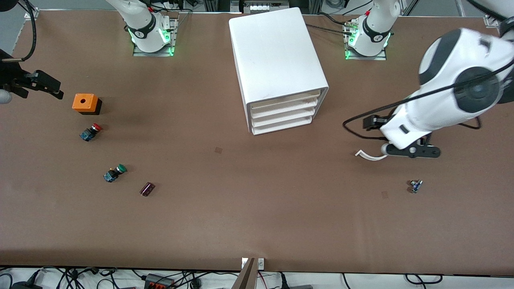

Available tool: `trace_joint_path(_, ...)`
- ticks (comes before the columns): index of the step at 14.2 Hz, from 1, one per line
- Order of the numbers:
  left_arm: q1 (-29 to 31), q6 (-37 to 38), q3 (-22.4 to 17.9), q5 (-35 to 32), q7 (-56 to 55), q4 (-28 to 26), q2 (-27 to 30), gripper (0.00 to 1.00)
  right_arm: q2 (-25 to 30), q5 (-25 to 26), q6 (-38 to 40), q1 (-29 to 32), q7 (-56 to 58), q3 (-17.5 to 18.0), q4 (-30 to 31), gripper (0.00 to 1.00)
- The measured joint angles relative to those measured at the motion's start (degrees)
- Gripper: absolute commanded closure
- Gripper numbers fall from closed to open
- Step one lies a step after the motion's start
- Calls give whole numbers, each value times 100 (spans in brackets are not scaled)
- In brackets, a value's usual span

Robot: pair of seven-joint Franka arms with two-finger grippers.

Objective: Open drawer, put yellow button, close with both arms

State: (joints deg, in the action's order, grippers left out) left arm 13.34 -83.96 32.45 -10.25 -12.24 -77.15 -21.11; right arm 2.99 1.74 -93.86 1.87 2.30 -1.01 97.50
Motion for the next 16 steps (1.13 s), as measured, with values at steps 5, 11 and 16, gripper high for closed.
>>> trace_joint_path(5, -773, 121, -1979, 590, 1629, -506, 1128, 0, -9, 0, -15, 0, 0, 2, 5, 0)
trace_joint_path(11, -1309, -847, -3058, 1105, 1688, -1858, 2164, 0, -26, 0, -55, 0, 0, 8, 68, 0)
trace_joint_path(16, -1279, -918, -3150, 1336, 1692, -2091, 2315, 0, -25, -1, -65, 0, 2, 12, 74, 0)
